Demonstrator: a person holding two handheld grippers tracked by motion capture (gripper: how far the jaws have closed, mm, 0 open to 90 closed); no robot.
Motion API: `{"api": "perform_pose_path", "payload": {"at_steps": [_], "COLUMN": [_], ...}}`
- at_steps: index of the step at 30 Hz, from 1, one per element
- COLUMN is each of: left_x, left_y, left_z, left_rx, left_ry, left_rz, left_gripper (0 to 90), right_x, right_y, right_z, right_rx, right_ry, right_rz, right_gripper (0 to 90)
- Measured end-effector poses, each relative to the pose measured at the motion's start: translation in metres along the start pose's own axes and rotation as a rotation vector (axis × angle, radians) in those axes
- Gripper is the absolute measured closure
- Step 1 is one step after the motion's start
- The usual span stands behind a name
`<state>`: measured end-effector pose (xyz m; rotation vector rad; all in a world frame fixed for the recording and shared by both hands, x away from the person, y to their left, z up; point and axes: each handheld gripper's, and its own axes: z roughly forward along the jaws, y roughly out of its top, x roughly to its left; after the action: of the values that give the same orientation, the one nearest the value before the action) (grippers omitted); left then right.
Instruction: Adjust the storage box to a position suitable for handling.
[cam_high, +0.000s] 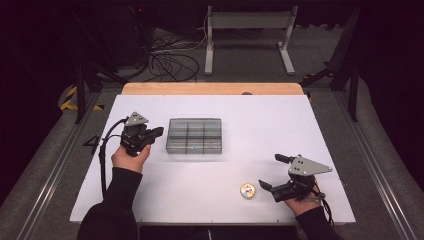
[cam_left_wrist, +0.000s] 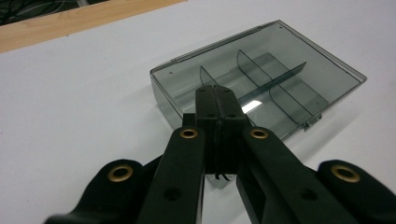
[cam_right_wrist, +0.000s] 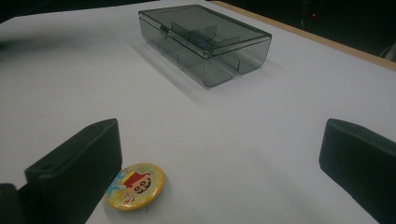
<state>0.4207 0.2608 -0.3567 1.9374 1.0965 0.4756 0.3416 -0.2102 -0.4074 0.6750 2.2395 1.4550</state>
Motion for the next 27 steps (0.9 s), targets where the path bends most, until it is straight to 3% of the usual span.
{"api": "perform_pose_path", "payload": {"at_steps": [3,9,11,27], "left_x": [0.003,0.012,0.016,0.031], "left_y": [0.000,0.002,0.003,0.000], "left_z": [0.005,0.022,0.026,0.040], "left_rx": [-0.002,0.009,0.034,0.055], "left_ry": [0.004,0.084,0.097,0.094], "left_rz": [-0.010,-0.004,-0.005,-0.020], "left_gripper": [89.9,89.9,89.9,89.9], "right_x": [0.000,0.000,0.000,0.001], "right_y": [0.000,0.000,0.000,0.000], "right_z": [0.000,0.000,0.000,0.000], "right_rx": [0.000,0.003,0.002,-0.001], "right_ry": [0.003,0.003,0.002,0.010], "right_rz": [0.000,-0.004,-0.006,-0.005], "right_gripper": [0.0,0.0,0.0,0.0]}}
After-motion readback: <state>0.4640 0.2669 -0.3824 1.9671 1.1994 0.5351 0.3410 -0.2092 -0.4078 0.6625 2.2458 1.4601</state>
